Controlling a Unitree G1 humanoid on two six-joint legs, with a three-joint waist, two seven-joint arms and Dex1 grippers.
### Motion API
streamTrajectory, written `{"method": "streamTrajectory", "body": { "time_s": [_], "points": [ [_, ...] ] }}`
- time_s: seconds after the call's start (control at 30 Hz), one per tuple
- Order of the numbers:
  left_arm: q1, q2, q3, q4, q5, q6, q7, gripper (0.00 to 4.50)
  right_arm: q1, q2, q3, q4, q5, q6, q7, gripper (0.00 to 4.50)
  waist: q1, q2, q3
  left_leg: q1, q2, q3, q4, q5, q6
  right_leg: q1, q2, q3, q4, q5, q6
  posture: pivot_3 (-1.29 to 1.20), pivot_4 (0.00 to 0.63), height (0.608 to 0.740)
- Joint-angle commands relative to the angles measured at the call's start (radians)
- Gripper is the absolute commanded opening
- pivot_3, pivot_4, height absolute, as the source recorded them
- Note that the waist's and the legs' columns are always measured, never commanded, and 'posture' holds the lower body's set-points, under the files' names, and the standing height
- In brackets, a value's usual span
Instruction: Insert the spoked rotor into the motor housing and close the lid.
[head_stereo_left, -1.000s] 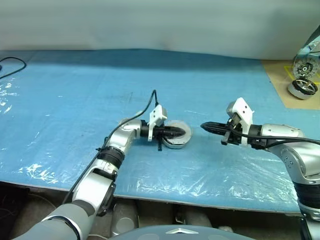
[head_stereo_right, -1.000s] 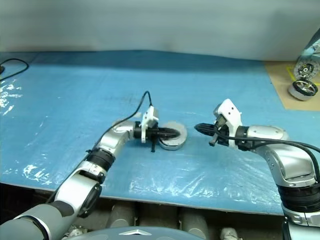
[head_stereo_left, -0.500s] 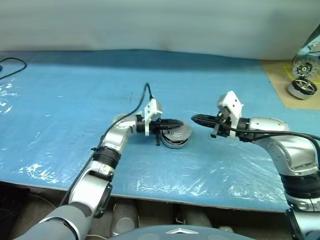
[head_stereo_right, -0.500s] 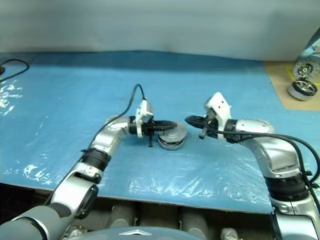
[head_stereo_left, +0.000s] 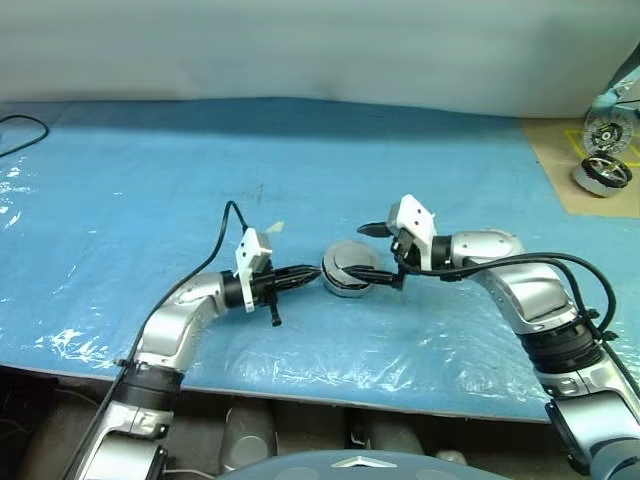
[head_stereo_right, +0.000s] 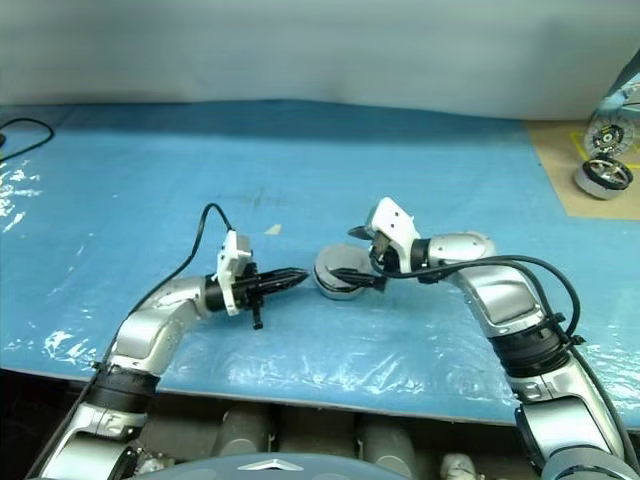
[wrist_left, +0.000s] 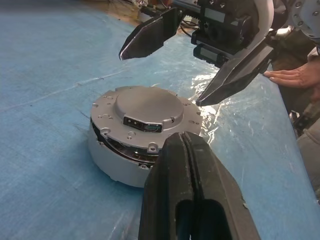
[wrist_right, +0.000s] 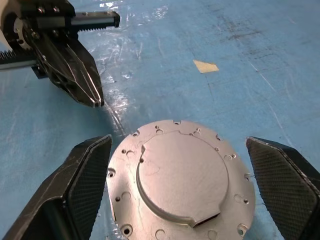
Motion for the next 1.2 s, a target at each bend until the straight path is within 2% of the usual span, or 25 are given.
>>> {"method": "streamTrajectory", "body": {
  "time_s": [0.03,0.2,0.4,0.47,0.6,0.97,1.2],
  "points": [
    [0.031,0.024,0.010,-0.070,-0.012,-0.013,0.012,0.00,-0.018,0.012,0.007,0.019,-0.025,-0.044,0.013,4.47,-0.004,0.000,0.000,0.000,0.000,0.000,0.000,0.000,0.000,0.000,0.000,0.000,0.000,0.000,0.000,0.00,0.150,0.740],
    [0.040,0.049,0.013,-0.099,-0.019,-0.008,0.020,0.00,-0.047,0.047,0.052,0.134,-0.115,-0.129,0.007,4.47,-0.009,0.000,0.000,0.000,0.000,0.000,0.000,0.000,0.000,0.000,0.000,0.000,0.000,0.000,0.000,0.00,0.150,0.740],
    [0.033,0.051,-0.003,-0.036,0.012,-0.073,0.010,0.00,-0.061,0.070,0.080,0.196,-0.160,-0.182,0.039,4.47,-0.009,0.000,0.000,0.000,0.000,0.000,0.000,0.000,0.000,0.000,0.000,0.000,0.000,0.000,0.000,0.00,0.150,0.740],
    [0.026,0.043,-0.007,-0.013,0.015,-0.091,0.014,0.00,-0.053,0.077,0.075,0.184,-0.150,-0.181,0.050,4.11,-0.009,0.000,0.000,0.001,0.000,0.000,0.000,0.000,0.000,0.000,0.000,0.000,0.001,0.000,0.000,0.00,0.150,0.740],
    [0.024,0.036,-0.015,0.021,0.015,-0.108,0.004,0.00,-0.043,0.087,0.065,0.172,-0.151,-0.173,0.050,2.95,-0.009,0.000,0.000,0.001,0.000,0.000,0.002,0.000,0.000,0.000,0.000,0.001,0.002,0.000,0.000,0.00,0.150,0.740],
    [0.002,0.022,-0.017,0.127,0.033,-0.182,-0.019,0.00,-0.062,0.131,0.026,0.165,-0.124,-0.093,0.027,2.95,-0.011,0.000,0.000,0.001,0.001,0.001,0.002,0.000,0.000,0.000,0.001,0.001,0.003,0.000,0.000,0.00,0.150,0.740],
    [0.001,0.014,-0.007,0.137,0.023,-0.183,-0.015,0.00,-0.035,0.148,0.086,0.201,-0.204,-0.118,-0.009,2.95,-0.012,0.000,0.000,0.002,0.001,0.001,0.002,0.000,0.000,0.001,0.001,0.001,0.004,0.000,0.000,0.00,0.150,0.740]
  ]
}}
